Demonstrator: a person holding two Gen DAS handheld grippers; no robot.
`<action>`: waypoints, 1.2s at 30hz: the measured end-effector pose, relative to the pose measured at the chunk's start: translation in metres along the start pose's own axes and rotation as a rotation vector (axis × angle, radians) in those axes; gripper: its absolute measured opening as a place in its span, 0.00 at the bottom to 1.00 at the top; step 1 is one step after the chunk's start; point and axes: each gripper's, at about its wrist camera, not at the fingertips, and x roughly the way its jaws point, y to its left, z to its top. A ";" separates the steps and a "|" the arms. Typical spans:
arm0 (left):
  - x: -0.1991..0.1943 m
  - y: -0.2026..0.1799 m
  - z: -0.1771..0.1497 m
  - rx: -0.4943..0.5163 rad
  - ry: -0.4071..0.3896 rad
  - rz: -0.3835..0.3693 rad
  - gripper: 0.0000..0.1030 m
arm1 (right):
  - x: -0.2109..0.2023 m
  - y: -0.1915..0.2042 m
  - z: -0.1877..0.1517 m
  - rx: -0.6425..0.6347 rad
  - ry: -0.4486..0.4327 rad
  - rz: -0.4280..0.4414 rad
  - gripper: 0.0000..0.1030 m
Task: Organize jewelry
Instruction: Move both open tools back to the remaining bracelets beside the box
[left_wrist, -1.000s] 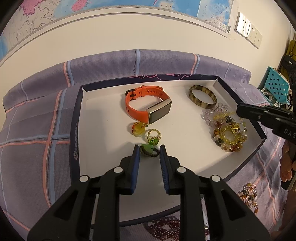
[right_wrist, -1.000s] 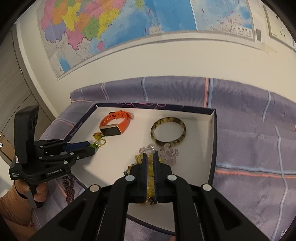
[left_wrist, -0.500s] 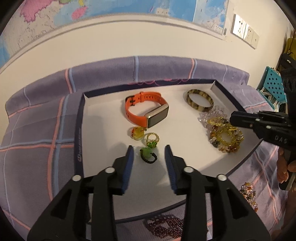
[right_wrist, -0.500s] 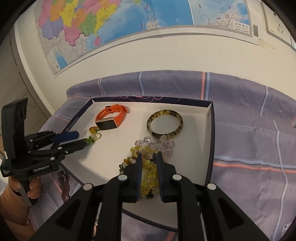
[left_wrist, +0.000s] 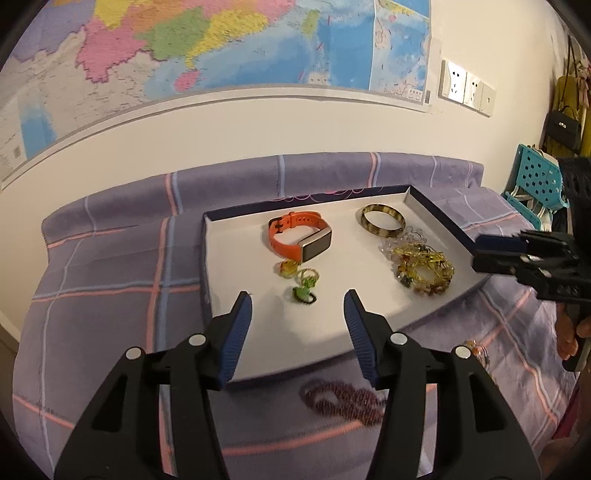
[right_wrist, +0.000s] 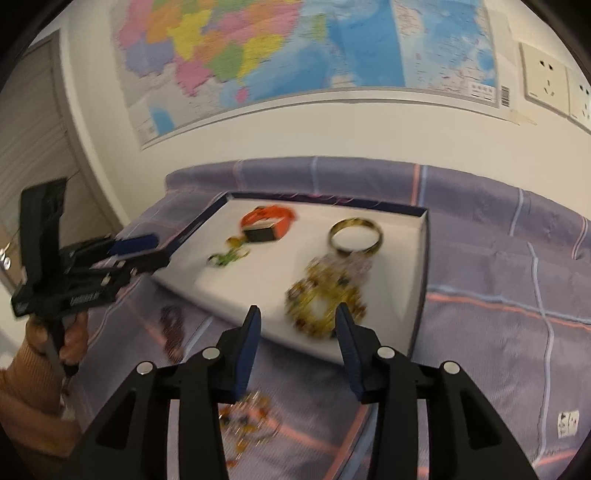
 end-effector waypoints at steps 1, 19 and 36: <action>-0.004 0.002 -0.004 -0.008 -0.002 -0.004 0.50 | -0.003 0.005 -0.005 -0.014 0.009 0.011 0.38; -0.023 0.005 -0.063 -0.063 0.056 -0.044 0.51 | 0.011 0.062 -0.068 -0.128 0.137 -0.021 0.40; -0.026 0.001 -0.069 -0.057 0.065 -0.038 0.51 | 0.008 0.057 -0.072 -0.114 0.132 -0.103 0.07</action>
